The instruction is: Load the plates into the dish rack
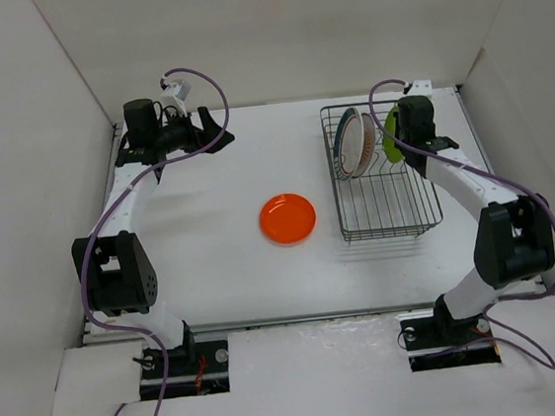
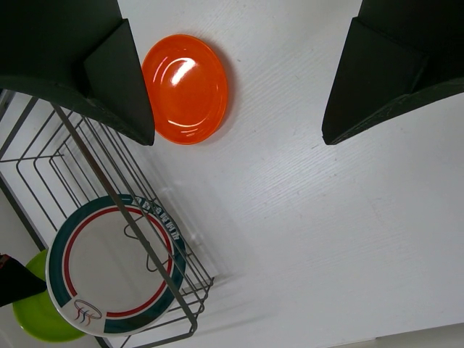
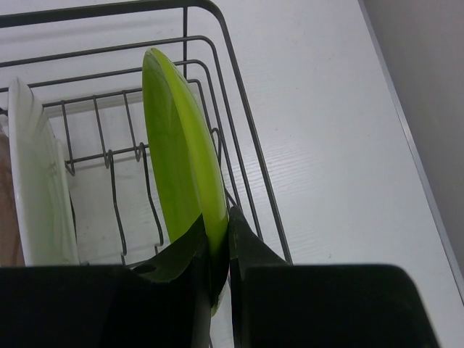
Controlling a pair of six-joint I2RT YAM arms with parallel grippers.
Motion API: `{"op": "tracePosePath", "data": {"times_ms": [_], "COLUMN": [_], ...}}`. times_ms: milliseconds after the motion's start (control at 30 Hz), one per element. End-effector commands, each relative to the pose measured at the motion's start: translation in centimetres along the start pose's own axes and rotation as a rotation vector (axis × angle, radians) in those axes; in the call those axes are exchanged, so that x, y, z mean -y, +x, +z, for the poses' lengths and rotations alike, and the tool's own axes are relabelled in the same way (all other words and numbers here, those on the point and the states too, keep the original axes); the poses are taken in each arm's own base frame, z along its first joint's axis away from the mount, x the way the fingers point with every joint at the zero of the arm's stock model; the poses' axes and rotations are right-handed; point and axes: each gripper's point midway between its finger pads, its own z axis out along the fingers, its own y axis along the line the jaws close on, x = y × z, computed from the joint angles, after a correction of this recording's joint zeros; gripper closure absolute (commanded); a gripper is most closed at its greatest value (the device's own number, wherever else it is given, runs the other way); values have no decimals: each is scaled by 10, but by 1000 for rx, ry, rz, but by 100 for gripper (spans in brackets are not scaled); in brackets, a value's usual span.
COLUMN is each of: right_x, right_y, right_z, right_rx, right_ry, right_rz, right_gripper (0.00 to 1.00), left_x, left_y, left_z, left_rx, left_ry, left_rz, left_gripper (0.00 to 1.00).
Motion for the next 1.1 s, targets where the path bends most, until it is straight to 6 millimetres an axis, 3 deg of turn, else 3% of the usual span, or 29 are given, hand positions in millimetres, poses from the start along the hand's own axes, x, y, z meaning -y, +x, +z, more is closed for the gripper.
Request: {"op": "tracePosePath", "data": {"times_ms": [0, 167, 233, 400, 533, 600, 700, 800, 833, 867, 933, 967, 1067], "right_x": [-2, -3, -6, -9, -8, -4, 0, 18, 25, 28, 31, 32, 36], "right_y": [-20, -16, -13, -14, -30, -49, -69, -91, -106, -110, -116, -126, -139], "right_z": [0, 3, 5, 7, 1, -12, -32, -61, -78, -87, -106, -127, -166], "right_rx": [75, 65, 56, 57, 80, 111, 143, 187, 228, 240, 266, 310, 394], "right_ry": [18, 19, 9, 0, -4, -8, -12, 16, 9, 7, -18, -54, -133], "right_rz": [42, 46, 51, 52, 72, 97, 120, 152, 183, 190, 199, 225, 256], "right_gripper": [100, 96, 79, 57, 34, 30, 24, 19, 19, 19, 18, 18, 15], "left_x": [12, 13, 13, 13, 13, 12, 6, -1, -4, -8, -7, -9, -8], "left_y": [-17, -17, -17, -17, -15, -15, 3, 39, 44, 66, 80, 95, 118], "left_z": [-9, -9, -9, -9, -9, -9, -3, 10, 12, 16, 22, 25, 32], "left_rx": [52, 50, 50, 50, 43, 44, 5, -96, -116, -178, -223, -263, -330], "left_ry": [15, 24, 24, 24, 23, 23, 41, 85, 83, 105, 132, 153, 183], "left_rz": [65, 66, 66, 66, 69, 78, 73, 36, 27, -27, -59, -96, -116], "left_gripper": [0, 0, 0, 0, 0, 0, 0, 0, 0, 0, 0, 0, 0]}}
